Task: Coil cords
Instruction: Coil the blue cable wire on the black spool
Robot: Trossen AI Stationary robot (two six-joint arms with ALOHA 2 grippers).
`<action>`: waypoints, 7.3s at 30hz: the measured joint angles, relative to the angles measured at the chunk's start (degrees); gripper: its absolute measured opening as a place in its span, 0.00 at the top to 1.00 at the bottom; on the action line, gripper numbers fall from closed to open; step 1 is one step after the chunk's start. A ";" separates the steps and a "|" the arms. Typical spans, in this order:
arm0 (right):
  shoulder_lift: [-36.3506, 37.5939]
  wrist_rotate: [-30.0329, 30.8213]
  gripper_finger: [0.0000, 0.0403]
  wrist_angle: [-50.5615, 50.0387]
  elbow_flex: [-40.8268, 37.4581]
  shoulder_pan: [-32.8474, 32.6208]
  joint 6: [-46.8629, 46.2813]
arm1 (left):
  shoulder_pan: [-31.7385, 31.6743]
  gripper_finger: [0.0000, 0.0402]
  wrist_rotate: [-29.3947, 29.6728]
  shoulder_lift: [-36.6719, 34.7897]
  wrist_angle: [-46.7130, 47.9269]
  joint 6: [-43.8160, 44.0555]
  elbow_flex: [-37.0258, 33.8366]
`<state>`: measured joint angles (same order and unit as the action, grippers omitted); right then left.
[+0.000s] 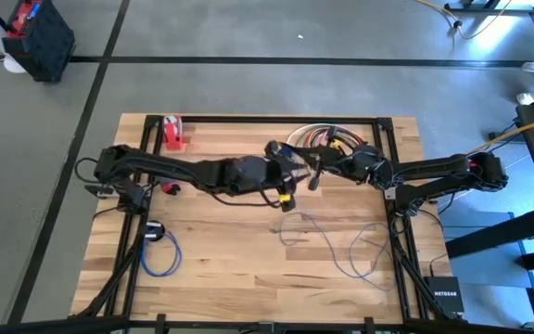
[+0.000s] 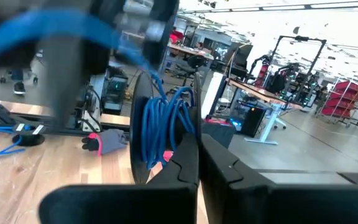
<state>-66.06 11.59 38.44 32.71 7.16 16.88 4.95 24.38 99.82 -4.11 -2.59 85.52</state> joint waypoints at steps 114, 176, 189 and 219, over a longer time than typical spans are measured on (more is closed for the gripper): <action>0.32 -3.25 0.98 -1.03 0.00 -0.02 -1.53 | -0.74 0.75 -7.30 -11.20 -11.47 3.39 -27.02; 5.89 -13.07 0.99 -5.27 1.01 -1.99 -9.71 | -2.34 1.00 6.81 -1.50 -3.41 2.73 -17.00; 11.32 -14.16 0.99 -14.55 0.94 -1.99 -8.33 | -1.45 1.00 7.55 -5.31 6.49 2.40 -16.94; 12.85 -13.70 0.99 -25.75 3.04 -1.95 0.11 | 1.08 1.00 11.70 -9.72 17.56 7.09 -16.98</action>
<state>-53.21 -2.11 12.69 35.75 5.21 17.00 6.03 36.08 90.10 13.45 4.50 68.53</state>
